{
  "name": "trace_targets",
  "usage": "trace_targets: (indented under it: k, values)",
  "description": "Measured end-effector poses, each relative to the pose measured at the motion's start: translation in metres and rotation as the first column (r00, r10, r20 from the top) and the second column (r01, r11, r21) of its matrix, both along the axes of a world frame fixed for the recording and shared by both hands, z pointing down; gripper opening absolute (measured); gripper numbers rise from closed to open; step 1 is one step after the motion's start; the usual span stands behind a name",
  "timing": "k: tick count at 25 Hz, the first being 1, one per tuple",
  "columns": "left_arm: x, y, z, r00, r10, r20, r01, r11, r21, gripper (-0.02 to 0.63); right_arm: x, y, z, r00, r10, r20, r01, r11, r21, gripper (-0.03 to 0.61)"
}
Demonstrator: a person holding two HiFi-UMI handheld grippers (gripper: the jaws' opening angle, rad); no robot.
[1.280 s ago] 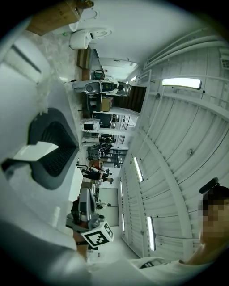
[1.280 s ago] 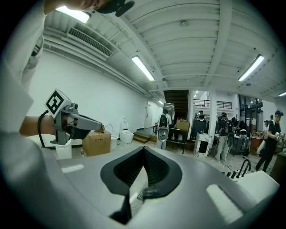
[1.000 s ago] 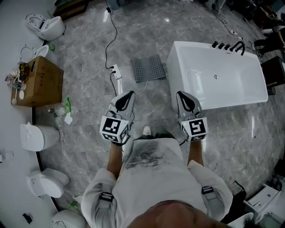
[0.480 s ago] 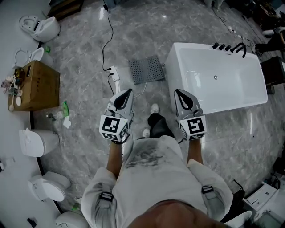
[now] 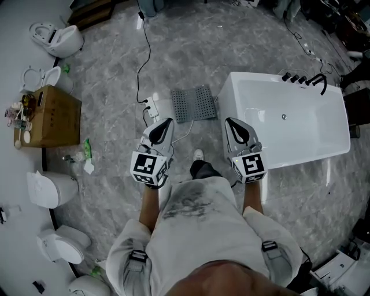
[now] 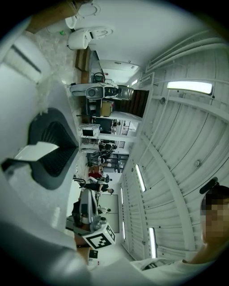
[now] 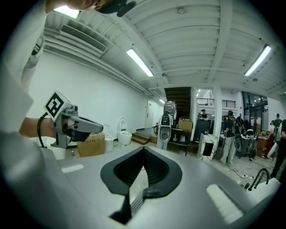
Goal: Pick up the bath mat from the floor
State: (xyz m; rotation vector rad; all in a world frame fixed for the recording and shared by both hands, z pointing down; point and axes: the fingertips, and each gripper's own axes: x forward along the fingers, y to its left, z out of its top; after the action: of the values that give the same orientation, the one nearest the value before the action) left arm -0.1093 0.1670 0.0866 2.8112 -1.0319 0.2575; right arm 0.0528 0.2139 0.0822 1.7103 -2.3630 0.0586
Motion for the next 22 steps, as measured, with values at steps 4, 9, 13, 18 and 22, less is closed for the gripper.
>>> trace_targets:
  k: [4,9,13,18,22]
  values:
    - [0.019,-0.039,-0.002,1.000,-0.024,0.003,0.024,1.000,0.001,0.003,0.020,-0.042,-0.002,1.000,-0.022,0.001,0.022,1.000,0.000,0.002]
    - [0.041,-0.075,-0.005,0.999,-0.049,0.016,0.049,0.999,-0.001,0.003,0.044,-0.084,-0.002,0.999,-0.047,0.014,0.047,0.999,-0.001,0.002]
    - [0.051,-0.092,-0.003,0.998,-0.062,0.032,0.062,0.998,-0.001,0.003,0.054,-0.106,0.001,0.998,-0.064,0.029,0.064,0.998,-0.002,0.002]
    - [0.059,-0.109,0.000,0.996,-0.069,0.049,0.070,0.997,-0.012,0.003,0.062,-0.125,0.007,0.996,-0.076,0.046,0.077,0.997,-0.017,0.002]
    - [0.059,-0.119,0.005,0.996,-0.070,0.051,0.072,0.997,-0.021,0.003,0.063,-0.138,0.013,0.995,-0.079,0.053,0.080,0.996,-0.027,0.002]
